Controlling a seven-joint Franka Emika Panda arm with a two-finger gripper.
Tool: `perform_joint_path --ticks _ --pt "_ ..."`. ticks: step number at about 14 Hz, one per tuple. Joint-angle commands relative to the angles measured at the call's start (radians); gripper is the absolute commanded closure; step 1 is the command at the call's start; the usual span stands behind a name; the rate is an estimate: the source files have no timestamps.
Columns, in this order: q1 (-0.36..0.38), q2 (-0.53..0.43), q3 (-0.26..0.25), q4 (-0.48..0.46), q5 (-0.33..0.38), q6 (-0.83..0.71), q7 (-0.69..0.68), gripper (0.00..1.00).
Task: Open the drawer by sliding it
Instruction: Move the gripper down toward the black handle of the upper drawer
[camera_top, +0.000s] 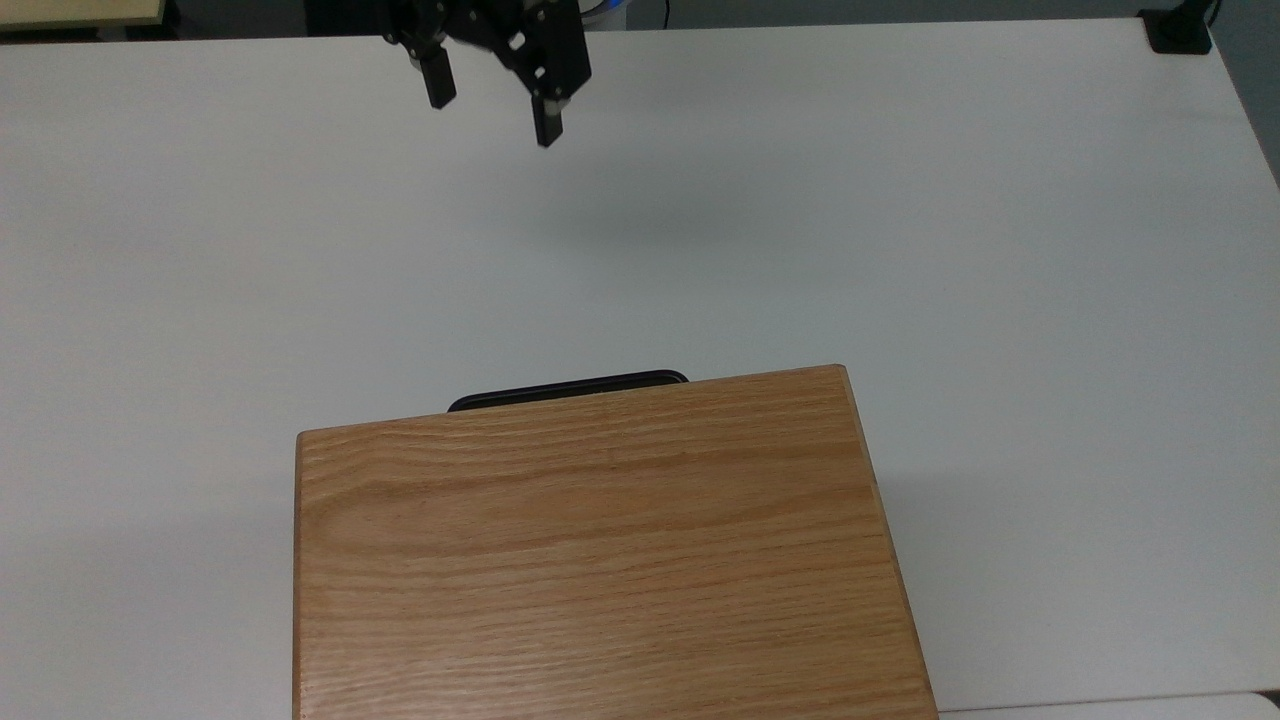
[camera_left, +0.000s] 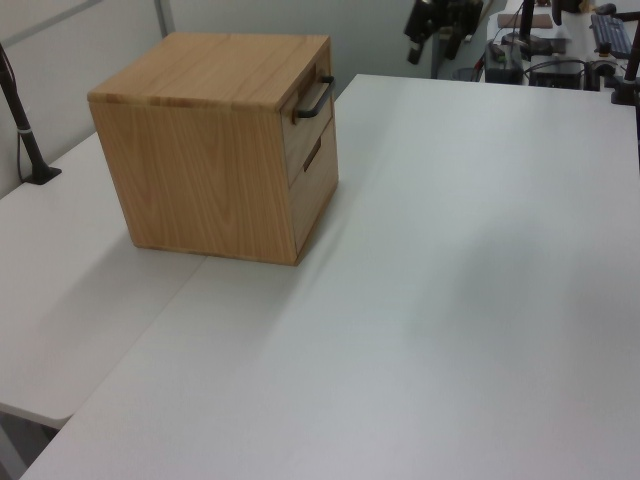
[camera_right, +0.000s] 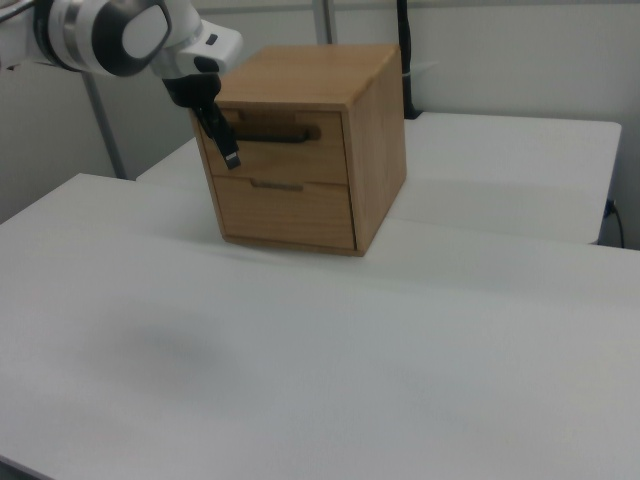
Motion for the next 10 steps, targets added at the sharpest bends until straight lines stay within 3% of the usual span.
perform_joint_path --ticks 1,3,6,10 --pt "0.013 0.052 -0.005 0.013 0.012 0.098 0.394 0.00" --pt "0.043 0.073 -0.011 0.013 0.018 0.121 0.553 0.02" --pt "0.048 0.081 -0.013 0.013 0.047 0.268 0.690 0.14" --pt "0.085 0.141 -0.036 0.036 0.046 0.390 0.739 0.25"
